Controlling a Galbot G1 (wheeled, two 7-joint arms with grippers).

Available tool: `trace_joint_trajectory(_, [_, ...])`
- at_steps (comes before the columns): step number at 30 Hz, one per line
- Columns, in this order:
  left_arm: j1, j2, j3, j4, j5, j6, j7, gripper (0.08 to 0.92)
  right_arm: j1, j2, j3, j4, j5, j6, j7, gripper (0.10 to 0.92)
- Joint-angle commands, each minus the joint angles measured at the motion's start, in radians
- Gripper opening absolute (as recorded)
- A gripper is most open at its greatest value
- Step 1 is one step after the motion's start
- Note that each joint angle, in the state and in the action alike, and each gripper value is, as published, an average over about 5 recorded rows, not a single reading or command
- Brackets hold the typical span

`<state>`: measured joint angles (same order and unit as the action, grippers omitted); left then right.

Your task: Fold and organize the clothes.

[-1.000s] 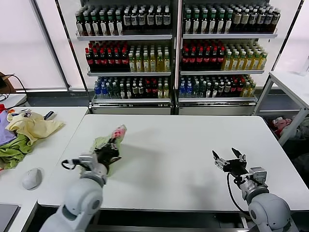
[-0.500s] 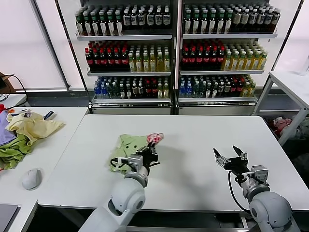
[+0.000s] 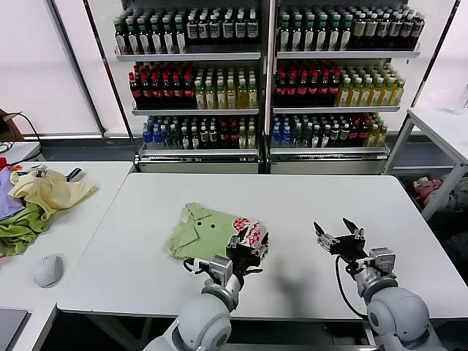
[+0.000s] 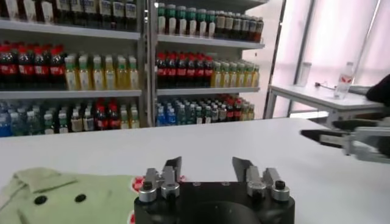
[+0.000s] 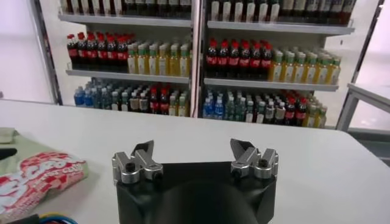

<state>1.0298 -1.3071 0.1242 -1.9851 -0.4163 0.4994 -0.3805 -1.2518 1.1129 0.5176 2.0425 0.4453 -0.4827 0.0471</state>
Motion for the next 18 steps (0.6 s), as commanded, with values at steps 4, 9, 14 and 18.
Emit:
trace_joint_trajectory(4, [0.21, 0.131, -0.276, -0.151, 0.034, -0.101, -0.004, 0.764, 0.115, 0.106, -0.349, -0.088, -0.005, 0.007, 0.159, 0.823])
trace_joint_trajectory(9, [0.26, 0.174, -0.373, -0.17, 0.027, -0.122, -0.022, 0.819, 0.209, 0.205, -0.465, -0.205, 0.022, 0.011, 0.248, 0.823])
trace_joint_trajectory(14, [0.294, 0.181, -0.42, -0.184, 0.021, -0.131, -0.033, 0.823, 0.269, 0.294, -0.519, -0.308, 0.035, 0.033, 0.32, 0.823])
trace_joint_trajectory(18, [0.316, 0.183, -0.44, -0.192, 0.02, -0.139, -0.037, 0.823, 0.299, 0.355, -0.53, -0.366, 0.045, 0.055, 0.36, 0.823])
